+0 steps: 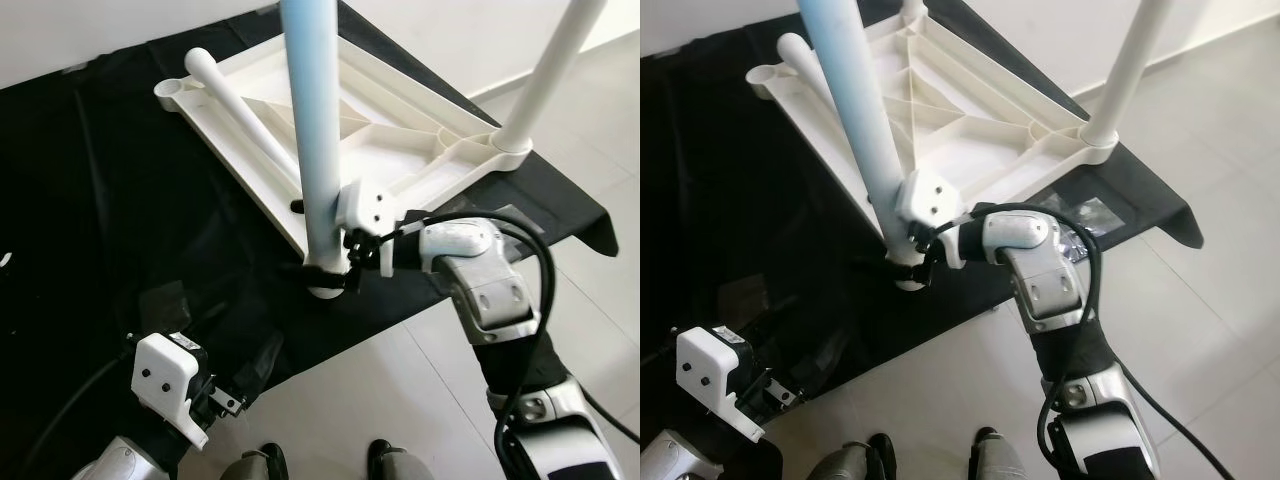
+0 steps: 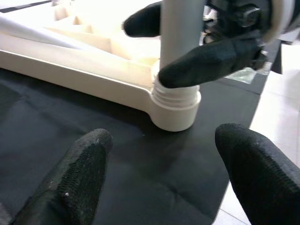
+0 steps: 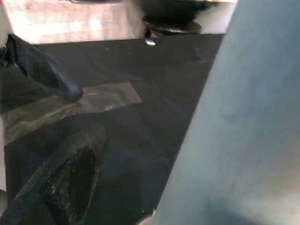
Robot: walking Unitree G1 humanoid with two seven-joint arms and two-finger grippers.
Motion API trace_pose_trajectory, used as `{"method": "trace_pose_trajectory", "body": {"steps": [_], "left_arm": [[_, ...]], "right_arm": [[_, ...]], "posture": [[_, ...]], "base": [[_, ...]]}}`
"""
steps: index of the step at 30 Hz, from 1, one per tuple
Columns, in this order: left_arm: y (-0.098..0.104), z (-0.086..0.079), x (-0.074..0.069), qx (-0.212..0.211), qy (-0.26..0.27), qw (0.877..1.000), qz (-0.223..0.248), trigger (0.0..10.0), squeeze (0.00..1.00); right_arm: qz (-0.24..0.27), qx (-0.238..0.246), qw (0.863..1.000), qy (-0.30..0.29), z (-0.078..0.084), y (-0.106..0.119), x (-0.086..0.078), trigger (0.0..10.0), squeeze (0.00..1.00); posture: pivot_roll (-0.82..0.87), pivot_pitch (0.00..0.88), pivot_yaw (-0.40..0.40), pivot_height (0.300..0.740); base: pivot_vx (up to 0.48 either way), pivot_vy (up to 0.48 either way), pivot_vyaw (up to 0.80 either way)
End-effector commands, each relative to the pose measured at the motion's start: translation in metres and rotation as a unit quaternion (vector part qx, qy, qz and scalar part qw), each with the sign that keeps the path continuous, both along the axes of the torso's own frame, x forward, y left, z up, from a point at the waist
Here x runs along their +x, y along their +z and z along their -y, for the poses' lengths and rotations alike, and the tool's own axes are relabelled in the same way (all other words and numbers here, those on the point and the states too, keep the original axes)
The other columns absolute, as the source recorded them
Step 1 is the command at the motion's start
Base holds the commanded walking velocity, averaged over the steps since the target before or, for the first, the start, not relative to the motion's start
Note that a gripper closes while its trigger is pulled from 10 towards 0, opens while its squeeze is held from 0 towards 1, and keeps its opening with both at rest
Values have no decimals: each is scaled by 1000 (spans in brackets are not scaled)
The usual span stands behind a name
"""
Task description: Building children table
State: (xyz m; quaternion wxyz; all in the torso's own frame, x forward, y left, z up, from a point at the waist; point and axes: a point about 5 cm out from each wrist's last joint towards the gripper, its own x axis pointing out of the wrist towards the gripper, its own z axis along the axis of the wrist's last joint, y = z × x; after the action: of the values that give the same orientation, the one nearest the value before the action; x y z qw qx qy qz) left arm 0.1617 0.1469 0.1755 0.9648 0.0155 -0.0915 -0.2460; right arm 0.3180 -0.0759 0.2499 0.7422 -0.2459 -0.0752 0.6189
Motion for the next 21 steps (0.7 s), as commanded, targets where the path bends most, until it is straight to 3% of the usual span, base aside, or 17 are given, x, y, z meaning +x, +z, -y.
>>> {"method": "trace_pose_trajectory", "body": {"steps": [1, 8, 13, 14, 16, 17, 21], "left_arm": [[-2, -1, -4, 10, 3, 1000, -10, 10000, 0], [-1, 1, -9, 13, 5, 1000, -13, 10000, 0], [0, 0, -10, 14, 5, 1000, -14, 10000, 0], [0, 0, -10, 14, 6, 1000, -15, 10000, 0], [0, 0, -10, 14, 6, 1000, -15, 10000, 0], [0, 0, -10, 15, 7, 1000, -15, 10000, 0], [0, 0, -10, 14, 9, 1000, -16, 10000, 0]], "right_arm": [[-5, -6, 999, 36, -8, 1, -1, 10000, 0], [-82, 43, 990, 110, -1, 25, 18, 10000, 0], [-99, 42, 984, 141, 2, 26, 25, 10000, 0], [-105, 31, 981, 157, 3, 25, 27, 3529, 0], [-105, 31, 981, 157, 3, 25, 27, 3529, 0], [-109, 26, 980, 164, 4, 23, 28, 0, 0], [-108, 31, 979, 171, 7, 25, 31, 0, 0]], "posture": [[62, 321, 32, 740], [65, 339, 26, 740], [64, 340, 25, 740], [64, 340, 25, 740], [64, 340, 25, 740], [66, 341, 22, 740], [58, 337, 26, 740]], "base": [[0, 0, 0], [0, 0, 0], [0, 0, 0], [0, 0, 0], [0, 0, 0], [0, 0, 0], [0, 0, 0]]}}
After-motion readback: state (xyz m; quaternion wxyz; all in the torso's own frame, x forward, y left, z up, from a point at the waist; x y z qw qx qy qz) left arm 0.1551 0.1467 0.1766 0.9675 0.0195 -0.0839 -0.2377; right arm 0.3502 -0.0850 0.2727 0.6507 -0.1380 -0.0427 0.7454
